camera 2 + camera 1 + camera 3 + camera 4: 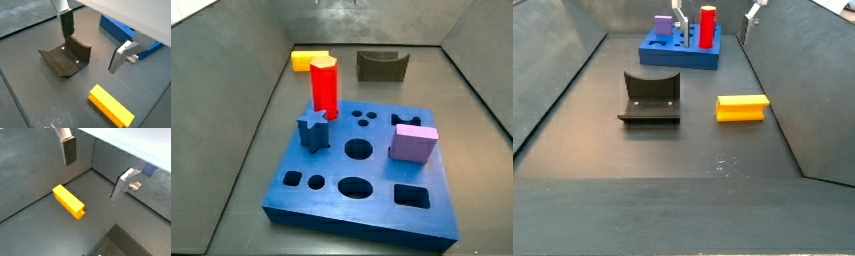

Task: Pick up the arch object. Move up. Place the arch object on the fixture. Regrasp the arch object. Rotate the arch object. Move to above the board. Insert the arch object.
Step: Pick up the arch object.

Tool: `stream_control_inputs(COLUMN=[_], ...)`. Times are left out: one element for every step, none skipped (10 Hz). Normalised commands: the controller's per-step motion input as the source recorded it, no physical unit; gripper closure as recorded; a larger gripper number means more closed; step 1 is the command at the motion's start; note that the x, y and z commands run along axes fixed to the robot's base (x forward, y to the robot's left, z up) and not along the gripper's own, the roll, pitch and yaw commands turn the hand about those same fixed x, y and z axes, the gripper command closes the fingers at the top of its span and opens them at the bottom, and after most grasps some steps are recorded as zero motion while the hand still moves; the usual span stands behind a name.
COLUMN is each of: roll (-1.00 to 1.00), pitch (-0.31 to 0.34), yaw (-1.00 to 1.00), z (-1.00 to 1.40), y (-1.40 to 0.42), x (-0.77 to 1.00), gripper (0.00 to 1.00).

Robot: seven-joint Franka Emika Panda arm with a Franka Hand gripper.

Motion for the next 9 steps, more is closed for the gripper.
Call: stream_control_inputs(roll=[0.00, -0.17, -0.05, -0.01, 0.00, 0.00, 0.00, 0.00, 0.00], pitch=[0.000, -0.094, -0.090, -0.051, -0.041, -0.026, -0.020, -0.029, -0.079], yaw=[0.00, -0.75, -1.00, -1.00, -1.00, -1.00, -1.00, -1.00, -1.00], z=[0.00, -0.13, -0.31, -0.37, -0.46, -0.54, -0.55, -0.53, -0.36], y=[-0.05, 0.08, 0.00, 0.00, 0.00, 0.00, 0.00, 0.00, 0.00], x=[0.00, 0.24, 0.00, 0.00, 0.00, -0.05, -0.06, -0.04, -0.02], gripper=[0.00, 0.00, 0.00, 0.00, 0.00, 0.00, 0.00, 0.00, 0.00])
